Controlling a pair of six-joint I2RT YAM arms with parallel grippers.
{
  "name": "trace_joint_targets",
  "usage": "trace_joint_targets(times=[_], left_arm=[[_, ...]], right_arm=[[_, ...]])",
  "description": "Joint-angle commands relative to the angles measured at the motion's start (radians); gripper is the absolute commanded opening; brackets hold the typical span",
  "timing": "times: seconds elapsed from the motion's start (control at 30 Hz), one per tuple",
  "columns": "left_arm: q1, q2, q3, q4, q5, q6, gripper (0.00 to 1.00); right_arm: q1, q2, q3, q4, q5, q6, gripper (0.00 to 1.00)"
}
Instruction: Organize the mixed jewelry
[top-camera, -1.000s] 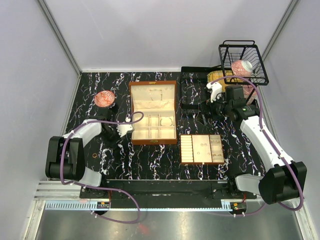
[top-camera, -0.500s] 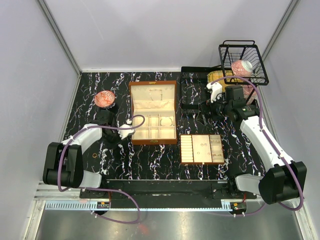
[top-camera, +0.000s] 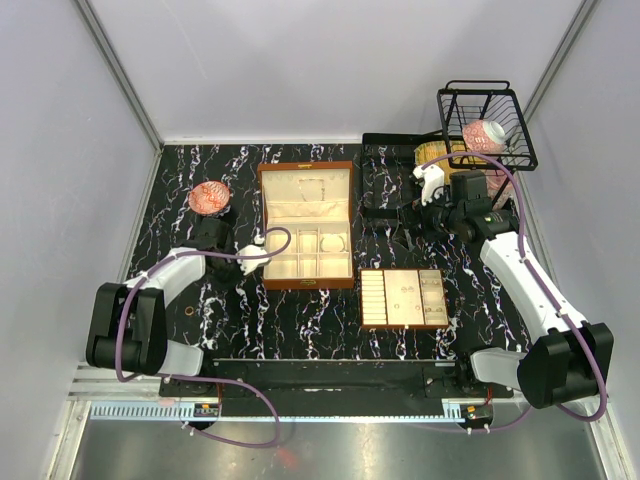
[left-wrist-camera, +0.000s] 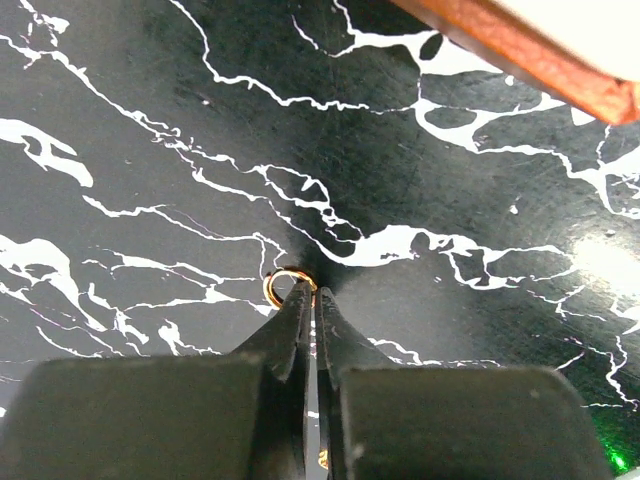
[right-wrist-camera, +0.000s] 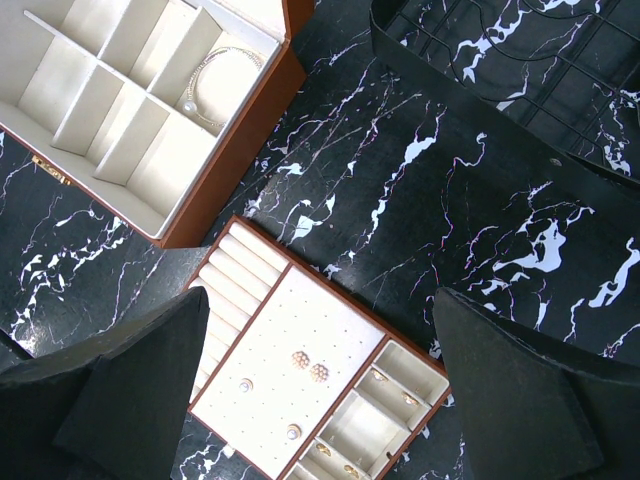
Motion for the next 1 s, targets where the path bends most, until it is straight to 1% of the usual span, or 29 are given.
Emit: trace_joint_targets(times=[0.0,0.17,0.37,0.77,0.83,0.97], left_arm=[[0.001,0.070,-0.048,0.004,-0.016,0.018,0.00],[0.000,0.041,-0.023,-0.041,0.021,0.012,0.00],[0.001,-0.046,0.040,-0.136,0.092,-0.008,0.00],[0.001,-0.174,0.156,-0.306,0.214,-0.038,0.00],[0.001,-0.184,0.176,-0.335,0.260,-0.049,0.00],[-0.001,-0.197,0.276,-0.404,0.374,-0.083,0.00]], right_arm=[[0.005,-0.005,0.004,0.015,0.012,-0.011,1.00],[0.006,-0.001,0.004,0.017,0.013,-0.012,1.00],[0.006,-0.002,0.004,0.014,0.012,-0.012,1.00],[0.006,-0.005,0.005,0.015,0.003,-0.011,1.00],[0.006,-0.005,0.005,0.014,-0.003,-0.009,1.00],[0.006,-0.007,0.016,0.009,-0.072,-0.009,1.00]])
